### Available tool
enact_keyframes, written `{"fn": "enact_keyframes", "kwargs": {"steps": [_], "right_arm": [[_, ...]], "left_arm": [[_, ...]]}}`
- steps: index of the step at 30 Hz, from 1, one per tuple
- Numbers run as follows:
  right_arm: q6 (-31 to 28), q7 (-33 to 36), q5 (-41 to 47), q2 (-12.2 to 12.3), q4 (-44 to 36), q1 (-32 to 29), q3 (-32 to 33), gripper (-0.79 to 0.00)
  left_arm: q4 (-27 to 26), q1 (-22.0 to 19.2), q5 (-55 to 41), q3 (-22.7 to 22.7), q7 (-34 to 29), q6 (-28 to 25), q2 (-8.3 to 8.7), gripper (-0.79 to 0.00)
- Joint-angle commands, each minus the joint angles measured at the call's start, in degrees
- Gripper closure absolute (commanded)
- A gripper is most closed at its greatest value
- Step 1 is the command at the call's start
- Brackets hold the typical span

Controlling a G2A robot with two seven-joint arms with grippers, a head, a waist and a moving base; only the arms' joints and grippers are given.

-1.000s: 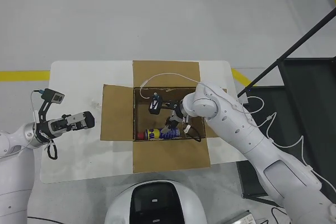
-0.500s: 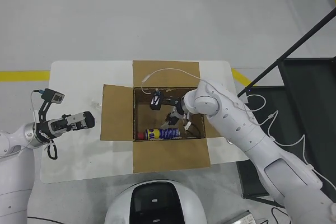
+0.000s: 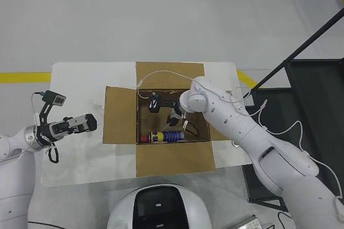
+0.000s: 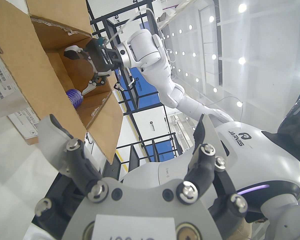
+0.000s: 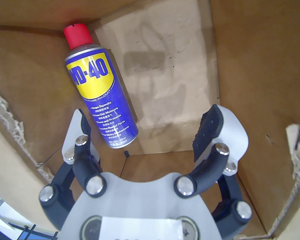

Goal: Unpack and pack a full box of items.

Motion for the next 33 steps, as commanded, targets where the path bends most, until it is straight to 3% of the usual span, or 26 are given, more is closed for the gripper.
{"fn": "enact_keyframes", "kwargs": {"steps": [1, 10, 33], "right_arm": [[-0.7, -1.1, 0.4, -1.2, 3.3, 1.1, -1.5, -0.785], [-7.2, -3.3, 0.8, -4.7, 10.8, 3.7, -5.7, -0.785], [-11.5, -7.4, 1.8, -12.4, 23.8, 5.2, -12.0, -0.785]], "left_arm": [[0.0, 0.0, 0.0, 0.0, 0.0, 0.0, 0.00, -0.785], [0.0, 0.0, 0.0, 0.0, 0.0, 0.0, 0.00, -0.785], [0.0, 0.0, 0.0, 0.0, 0.0, 0.0, 0.00, -0.785]]}}
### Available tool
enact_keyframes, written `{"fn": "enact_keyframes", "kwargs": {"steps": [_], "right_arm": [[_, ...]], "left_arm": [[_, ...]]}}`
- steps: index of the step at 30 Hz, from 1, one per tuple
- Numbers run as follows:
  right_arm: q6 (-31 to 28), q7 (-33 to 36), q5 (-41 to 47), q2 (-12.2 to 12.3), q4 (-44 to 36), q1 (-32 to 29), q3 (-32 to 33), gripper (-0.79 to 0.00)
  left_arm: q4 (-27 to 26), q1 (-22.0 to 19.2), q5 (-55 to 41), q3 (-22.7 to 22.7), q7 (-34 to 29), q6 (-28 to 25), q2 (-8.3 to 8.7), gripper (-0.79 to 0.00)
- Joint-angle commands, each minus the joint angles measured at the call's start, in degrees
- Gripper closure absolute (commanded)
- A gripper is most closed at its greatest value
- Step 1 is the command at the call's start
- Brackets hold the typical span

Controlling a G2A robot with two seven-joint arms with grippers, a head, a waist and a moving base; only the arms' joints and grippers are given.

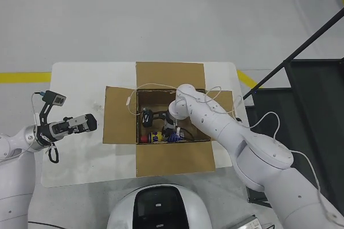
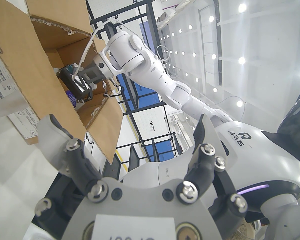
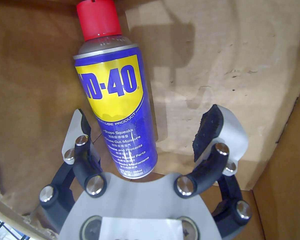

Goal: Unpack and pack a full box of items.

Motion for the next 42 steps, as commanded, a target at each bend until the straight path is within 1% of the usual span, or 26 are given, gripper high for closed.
{"fn": "enact_keyframes", "kwargs": {"steps": [1, 7, 8, 9, 11, 12, 13, 14, 15, 21, 26, 30, 32, 34, 35, 38, 39, 40, 42], "right_arm": [[-0.9, -1.1, 0.2, -0.5, 1.7, 0.0, -0.2, -0.785], [-2.8, -2.7, -0.7, -1.9, 5.9, 0.8, -0.9, -0.785], [-3.2, -3.1, -0.9, -2.0, 6.5, 1.1, -0.9, -0.711], [-3.6, -3.4, -1.1, -2.2, 7.0, 1.2, -0.9, -0.419], [-4.1, -4.1, -1.4, -2.4, 7.9, 1.5, -1.0, -0.188], [-4.3, -4.4, -1.7, -2.6, 8.4, 1.6, -1.1, -0.099], [-4.6, -4.6, -1.8, -2.6, 8.9, 1.7, -1.1, -0.077], [-4.7, -4.8, -1.9, -2.7, 9.5, 1.9, -1.1, -0.022], [-4.9, -5.1, -2.0, -2.8, 10.0, 2.0, -1.1, 0.000], [-5.0, -7.0, -2.7, -2.9, 12.7, 3.0, -0.8, 0.000], [-6.0, -8.9, -3.5, -2.4, 14.1, 4.0, -0.3, -0.006], [-5.6, -9.4, -4.3, -2.1, 14.5, 4.0, -0.3, -0.102], [-5.2, -9.6, -4.5, -2.1, 14.5, 3.8, -0.2, -0.182], [-4.9, -9.5, -4.6, -2.1, 14.1, 3.7, -0.2, -0.197], [-4.7, -9.3, -4.7, -2.2, 13.9, 3.6, -0.3, -0.219], [-4.3, -8.9, -4.9, -2.4, 13.5, 3.3, -0.3, -0.443], [-4.2, -8.8, -5.0, -2.4, 13.5, 3.3, -0.3, -0.529], [-4.2, -8.7, -5.0, -2.5, 13.4, 3.3, -0.3, -0.582], [-4.1, -8.6, -5.0, -2.6, 13.3, 3.2, -0.3, -0.656]], "left_arm": [[0.0, 0.0, 0.0, 0.0, 0.0, 0.0, 0.00, -0.785], [0.0, 0.0, 0.0, 0.0, 0.0, 0.0, 0.00, -0.785], [0.0, 0.0, 0.0, 0.0, 0.0, 0.0, 0.00, -0.785], [0.0, 0.0, 0.0, 0.0, 0.0, 0.0, 0.00, -0.785], [0.0, 0.0, 0.0, 0.0, 0.0, 0.0, 0.00, -0.785], [0.0, 0.0, 0.0, 0.0, 0.0, 0.0, 0.00, -0.785], [0.0, 0.0, 0.0, 0.0, 0.0, 0.0, 0.00, -0.785], [0.0, 0.0, 0.0, 0.0, 0.0, 0.0, 0.00, -0.785], [0.0, 0.0, 0.0, 0.0, 0.0, 0.0, 0.00, -0.785], [0.0, 0.0, 0.0, 0.0, 0.0, 0.0, 0.00, -0.785], [0.0, 0.0, 0.0, 0.0, 0.0, 0.0, 0.00, -0.785], [0.0, 0.0, 0.0, 0.0, 0.0, 0.0, 0.00, -0.785], [0.0, 0.0, 0.0, 0.0, 0.0, 0.0, 0.00, -0.785], [0.0, 0.0, 0.0, 0.0, 0.0, 0.0, 0.00, -0.785], [0.0, 0.0, 0.0, 0.0, 0.0, 0.0, 0.00, -0.785], [0.0, 0.0, 0.0, 0.0, 0.0, 0.0, 0.00, -0.785], [0.0, 0.0, 0.0, 0.0, 0.0, 0.0, 0.00, -0.785], [0.0, 0.0, 0.0, 0.0, 0.0, 0.0, 0.00, -0.785], [0.0, 0.0, 0.0, 0.0, 0.0, 0.0, 0.00, -0.785]]}}
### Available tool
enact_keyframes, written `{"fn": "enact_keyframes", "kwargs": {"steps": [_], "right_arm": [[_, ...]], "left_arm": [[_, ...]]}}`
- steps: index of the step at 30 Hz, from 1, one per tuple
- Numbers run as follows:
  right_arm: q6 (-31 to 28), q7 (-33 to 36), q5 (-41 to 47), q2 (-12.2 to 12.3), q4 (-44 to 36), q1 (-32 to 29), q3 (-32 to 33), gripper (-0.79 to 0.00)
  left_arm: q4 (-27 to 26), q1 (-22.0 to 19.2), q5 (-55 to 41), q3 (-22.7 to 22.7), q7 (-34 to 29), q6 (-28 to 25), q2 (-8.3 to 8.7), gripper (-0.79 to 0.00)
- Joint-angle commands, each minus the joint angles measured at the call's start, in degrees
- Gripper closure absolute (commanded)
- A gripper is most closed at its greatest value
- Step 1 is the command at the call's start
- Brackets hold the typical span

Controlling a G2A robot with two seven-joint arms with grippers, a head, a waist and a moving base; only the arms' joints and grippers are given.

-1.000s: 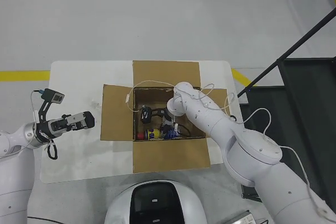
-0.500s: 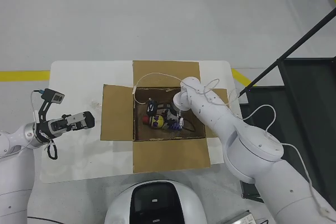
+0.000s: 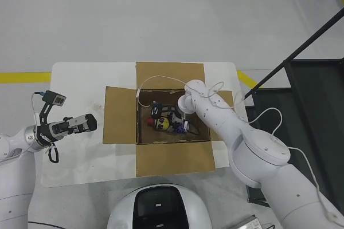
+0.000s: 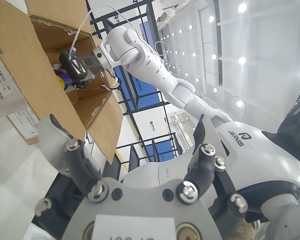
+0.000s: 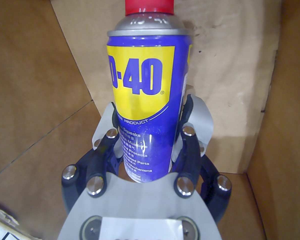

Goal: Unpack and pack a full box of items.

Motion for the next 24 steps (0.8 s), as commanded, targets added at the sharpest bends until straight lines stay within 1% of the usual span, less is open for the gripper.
{"fn": "enact_keyframes", "kwargs": {"steps": [1, 2, 4, 5, 6, 7, 8, 9, 10, 19, 24], "right_arm": [[0.0, 0.2, -0.1, -0.2, -0.3, -0.1, 0.0, -0.643], [0.1, 0.3, -0.1, -0.3, -0.4, -0.1, -0.1, -0.606], [0.3, 0.3, -0.2, -0.5, -0.5, -0.2, -0.1, -0.573], [0.3, 0.3, -0.3, -0.6, -0.6, -0.1, -0.1, -0.453], [0.2, 0.3, -0.3, -0.7, -0.5, -0.1, -0.1, -0.372], [0.2, 0.3, -0.4, -0.8, -0.5, -0.1, -0.1, -0.345], [0.2, 0.4, -0.5, -0.9, -0.4, -0.1, -0.2, -0.256], [0.2, 0.3, -0.6, -1.0, -0.3, -0.1, -0.2, -0.074], [0.1, 0.3, -0.6, -1.0, -0.1, -0.2, -0.2, 0.000], [-0.6, -1.0, -1.4, -1.3, 1.6, 0.0, -0.1, 0.000], [-3.1, -2.5, -2.0, -0.9, 2.1, 0.4, 0.2, 0.000]], "left_arm": [[0.0, 0.0, 0.0, 0.0, 0.0, 0.0, 0.00, -0.785], [0.0, 0.0, 0.0, 0.0, 0.0, 0.0, 0.00, -0.785], [0.0, 0.0, 0.0, 0.0, 0.0, 0.0, 0.00, -0.785], [0.0, 0.0, 0.0, 0.0, 0.0, 0.0, 0.00, -0.785], [0.0, 0.0, 0.0, 0.0, 0.0, 0.0, 0.00, -0.785], [0.0, 0.0, 0.0, 0.0, 0.0, 0.0, 0.00, -0.785], [0.0, 0.0, 0.0, 0.0, 0.0, 0.0, 0.00, -0.785], [0.0, 0.0, 0.0, 0.0, 0.0, 0.0, 0.00, -0.785], [0.0, 0.0, 0.0, 0.0, 0.0, 0.0, 0.00, -0.785], [0.0, 0.0, 0.0, 0.0, 0.0, 0.0, 0.00, -0.785], [0.0, 0.0, 0.0, 0.0, 0.0, 0.0, 0.00, -0.785]]}}
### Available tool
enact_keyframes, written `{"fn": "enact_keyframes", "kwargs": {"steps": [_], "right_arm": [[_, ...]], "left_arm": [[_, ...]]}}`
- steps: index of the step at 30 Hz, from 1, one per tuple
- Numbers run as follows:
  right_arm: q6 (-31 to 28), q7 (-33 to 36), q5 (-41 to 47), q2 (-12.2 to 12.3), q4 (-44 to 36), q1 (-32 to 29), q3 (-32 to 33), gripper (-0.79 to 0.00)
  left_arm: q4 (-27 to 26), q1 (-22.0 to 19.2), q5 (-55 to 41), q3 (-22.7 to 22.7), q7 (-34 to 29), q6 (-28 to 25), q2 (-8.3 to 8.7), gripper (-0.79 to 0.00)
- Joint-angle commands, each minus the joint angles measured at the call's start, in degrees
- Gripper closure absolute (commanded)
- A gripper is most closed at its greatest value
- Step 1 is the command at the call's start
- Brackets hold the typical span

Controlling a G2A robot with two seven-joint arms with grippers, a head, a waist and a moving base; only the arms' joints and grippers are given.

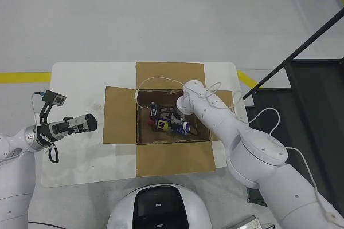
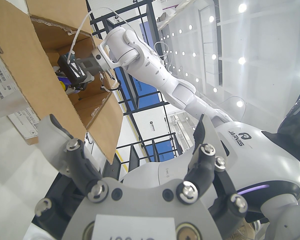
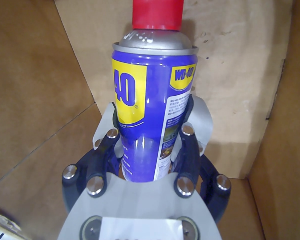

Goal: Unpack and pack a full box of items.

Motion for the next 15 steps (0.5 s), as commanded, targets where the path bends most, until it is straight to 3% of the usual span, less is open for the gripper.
{"fn": "enact_keyframes", "kwargs": {"steps": [1, 8, 15], "right_arm": [[-1.1, -0.9, -0.3, 0.4, 0.2, 0.2, 0.1, 0.000], [-1.1, -6.0, -1.2, 3.0, -3.5, 0.4, 0.4, 0.000], [-1.1, -9.3, -2.0, 8.1, -13.0, -0.8, -0.3, 0.000]], "left_arm": [[0.0, 0.0, 0.0, 0.0, 0.0, 0.0, 0.00, -0.785], [0.0, 0.0, 0.0, 0.0, 0.0, 0.0, 0.00, -0.785], [0.0, 0.0, 0.0, 0.0, 0.0, 0.0, 0.00, -0.785]]}}
